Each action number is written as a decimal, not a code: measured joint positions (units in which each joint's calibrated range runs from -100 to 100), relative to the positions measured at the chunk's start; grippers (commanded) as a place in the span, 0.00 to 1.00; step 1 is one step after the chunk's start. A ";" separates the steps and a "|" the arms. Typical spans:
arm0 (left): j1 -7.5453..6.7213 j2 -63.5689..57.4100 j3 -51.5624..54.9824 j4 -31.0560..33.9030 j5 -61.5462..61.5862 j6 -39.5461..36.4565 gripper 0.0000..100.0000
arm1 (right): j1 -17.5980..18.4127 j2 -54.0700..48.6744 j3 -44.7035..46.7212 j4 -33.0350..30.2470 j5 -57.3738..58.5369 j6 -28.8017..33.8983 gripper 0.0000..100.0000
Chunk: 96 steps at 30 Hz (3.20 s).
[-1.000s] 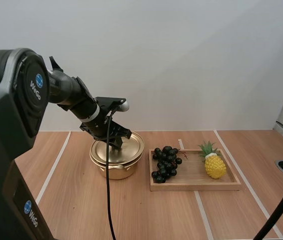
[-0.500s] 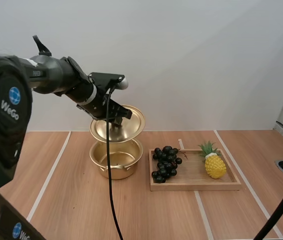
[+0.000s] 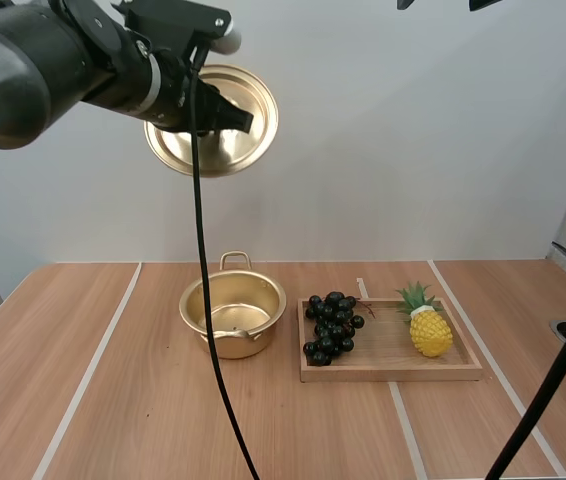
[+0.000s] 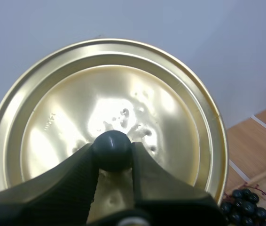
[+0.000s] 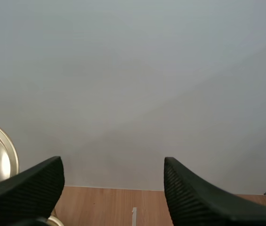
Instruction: Open the pot, put the grape inside, and close it
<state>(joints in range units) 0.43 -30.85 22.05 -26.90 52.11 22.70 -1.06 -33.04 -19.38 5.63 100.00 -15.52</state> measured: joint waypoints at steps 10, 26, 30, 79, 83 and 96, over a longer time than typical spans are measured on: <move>2.71 -10.91 -2.68 7.43 -12.50 -6.86 0.00 | 0.00 1.41 1.51 2.73 0.00 -4.84 1.00; 3.52 -13.81 -31.89 7.55 -16.33 -11.22 0.00 | 0.00 9.67 18.44 7.65 0.00 -6.63 1.00; 3.52 -13.84 -40.20 7.55 -16.78 -12.00 0.00 | 0.00 11.86 23.59 10.24 0.00 -6.72 1.00; 3.52 -14.59 -57.95 10.24 -6.77 -12.70 0.00 | 7.18 38.94 45.79 -0.94 -23.48 -5.50 1.00; 3.52 -14.59 -57.95 10.36 -4.52 -12.70 0.00 | 7.27 39.99 45.79 -0.86 -24.42 -6.54 0.78; 3.52 -14.59 -57.95 12.64 -3.76 -12.70 0.00 | 7.30 38.04 45.79 -0.32 -25.60 -6.64 0.00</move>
<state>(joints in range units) 3.95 -45.43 -35.91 -14.26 48.35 10.00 6.24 5.00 26.42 5.31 74.40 -22.16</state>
